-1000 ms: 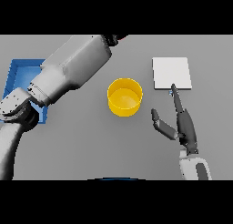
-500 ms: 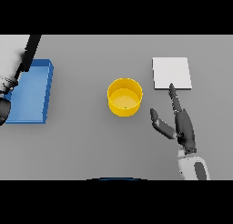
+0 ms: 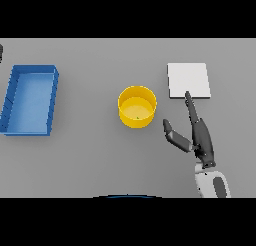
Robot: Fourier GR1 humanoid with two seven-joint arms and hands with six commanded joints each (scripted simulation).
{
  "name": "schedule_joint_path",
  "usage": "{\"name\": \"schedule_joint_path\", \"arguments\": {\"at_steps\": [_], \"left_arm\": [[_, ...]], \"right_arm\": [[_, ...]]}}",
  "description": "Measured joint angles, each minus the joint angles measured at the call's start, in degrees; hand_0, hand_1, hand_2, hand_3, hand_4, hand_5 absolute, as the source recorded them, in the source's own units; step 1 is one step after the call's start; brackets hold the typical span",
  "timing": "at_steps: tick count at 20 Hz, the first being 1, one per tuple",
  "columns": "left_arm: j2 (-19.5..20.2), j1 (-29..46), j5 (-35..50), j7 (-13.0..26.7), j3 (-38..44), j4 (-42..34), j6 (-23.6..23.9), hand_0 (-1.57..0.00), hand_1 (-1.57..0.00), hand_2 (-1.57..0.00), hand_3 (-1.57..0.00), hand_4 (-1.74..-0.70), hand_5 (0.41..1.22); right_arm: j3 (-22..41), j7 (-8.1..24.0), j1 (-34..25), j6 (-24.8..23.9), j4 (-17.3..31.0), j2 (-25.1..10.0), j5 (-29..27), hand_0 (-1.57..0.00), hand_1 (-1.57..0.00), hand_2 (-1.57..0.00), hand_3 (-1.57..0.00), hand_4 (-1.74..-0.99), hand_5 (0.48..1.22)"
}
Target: Pick up the red beaker and tilt it to pour out 1 green nut into yellow bowl. Pick up the yellow bowl and place it on the metallic measuring scale.
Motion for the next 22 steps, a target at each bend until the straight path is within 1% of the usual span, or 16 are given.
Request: {"name": "schedule_joint_path", "arguments": {"at_steps": [2,3,5,7,9,11,12,13,14,16,17,18,19,20,21,22], "left_arm": [[-0.1,4.8,3.6,3.3,2.2,-4.0,1.6,-1.57,-1.57,-1.57,-1.47,-1.74,1.221],[-0.3,8.3,5.8,3.2,3.2,-7.3,2.2,-1.57,-1.57,-1.57,-1.48,-1.74,1.221],[-0.2,13.6,8.3,6.3,3.8,-14.9,2.5,-1.57,-1.57,-1.57,-1.48,-1.74,1.221],[-0.8,19.4,10.2,11.2,4.2,-21.9,4.1,-1.57,-1.57,-1.57,-1.45,-1.74,1.221],[-1.9,24.8,11.8,13.5,4.1,-28.7,5.6,-1.57,-1.57,-1.57,-1.44,-1.74,1.221],[-2.7,28.8,12.6,13.9,4.4,-32.7,7.6,-1.57,-1.57,-1.57,-1.45,-1.74,1.221],[-2.8,30.2,12.9,14.9,4.6,-34.1,8.3,-1.57,-1.57,-1.57,-1.48,-1.74,1.221],[-3.4,31.5,13.6,14.5,4.9,-35.2,8.8,-1.57,-1.57,-1.57,-1.50,-1.74,1.221],[-3.7,32.8,14.0,14.3,5.1,-36.8,9.3,-1.57,-1.57,-1.57,-1.51,-1.74,1.221],[-4.6,35.3,14.6,15.8,5.1,-39.8,10.1,-1.57,-1.57,-1.57,-1.53,-1.74,1.173],[-5.1,36.4,15.0,16.3,5.2,-40.4,10.1,-1.57,-1.57,-1.57,-1.54,-1.74,1.151],[-5.5,37.8,15.3,17.1,5.1,-42.0,10.6,-1.57,-1.57,-1.57,-1.55,-1.74,1.123],[-6.0,38.2,15.4,18.2,5.0,-42.6,10.7,-1.57,-1.57,-1.57,-1.55,-1.74,1.088],[-6.0,39.6,15.5,17.8,4.9,-43.4,10.6,-1.57,-1.57,-1.57,-1.56,-1.74,1.046],[-5.7,40.3,14.6,18.3,4.3,-44.5,10.7,-1.57,-1.57,-1.57,-1.56,-1.71,0.991],[-5.5,40.7,14.0,17.9,3.9,-44.7,10.4,-1.57,-1.57,-1.57,-1.56,-1.65,0.941]], "right_arm": [[0.1,0.5,-0.6,-0.8,0.3,0.0,1.0,0.00,0.00,0.00,0.00,-1.052,0.648],[0.8,0.4,0.2,-1.2,-0.2,0.2,2.2,0.00,0.00,0.00,0.00,-1.054,0.648],[0.5,0.1,0.6,-0.7,-0.6,-1.0,2.3,0.00,0.00,0.00,0.00,-1.041,0.650],[0.1,1.0,0.3,-0.2,-1.0,-1.3,1.5,0.00,0.00,0.00,0.00,-1.026,0.648],[0.0,0.5,1.0,-0.1,-1.3,-1.7,1.5,0.00,0.00,0.00,0.00,-1.018,0.645],[0.1,1.0,0.1,-0.1,-0.1,-0.9,1.2,0.00,0.00,0.00,0.00,-1.015,0.646],[0.4,0.0,0.7,0.0,-0.3,-0.7,1.1,0.00,0.00,0.00,0.00,-1.014,0.648],[-0.1,-0.1,0.4,0.5,0.3,-0.8,0.2,0.00,0.00,0.00,0.00,-1.005,0.647],[-0.3,-1.2,0.9,0.6,0.4,-1.3,0.1,0.00,0.00,0.00,0.00,-1.004,0.648],[0.1,-1.5,1.1,0.7,-0.3,-0.9,0.0,0.00,0.00,0.00,0.00,-1.006,0.647],[0.1,-0.7,0.9,0.8,-0.1,-0.9,-0.1,0.00,0.00,0.00,0.00,-1.012,0.650],[0.0,-1.9,1.1,0.7,-0.1,-1.0,-0.1,0.00,0.00,0.00,0.00,-1.010,0.650],[0.0,-1.8,1.2,0.3,-0.1,-1.0,0.3,0.00,0.00,0.00,0.00,-1.012,0.648],[-0.3,-1.5,1.2,0.2,-0.1,-1.1,0.2,0.00,0.00,0.00,0.00,-1.013,0.644],[-0.5,-1.3,1.0,0.4,-0.1,-1.3,0.0,0.00,0.00,0.00,0.00,-1.017,0.638],[0.2,-1.0,1.1,0.3,-0.1,-0.6,0.5,0.00,0.00,0.00,0.00,-1.021,0.636]]}}
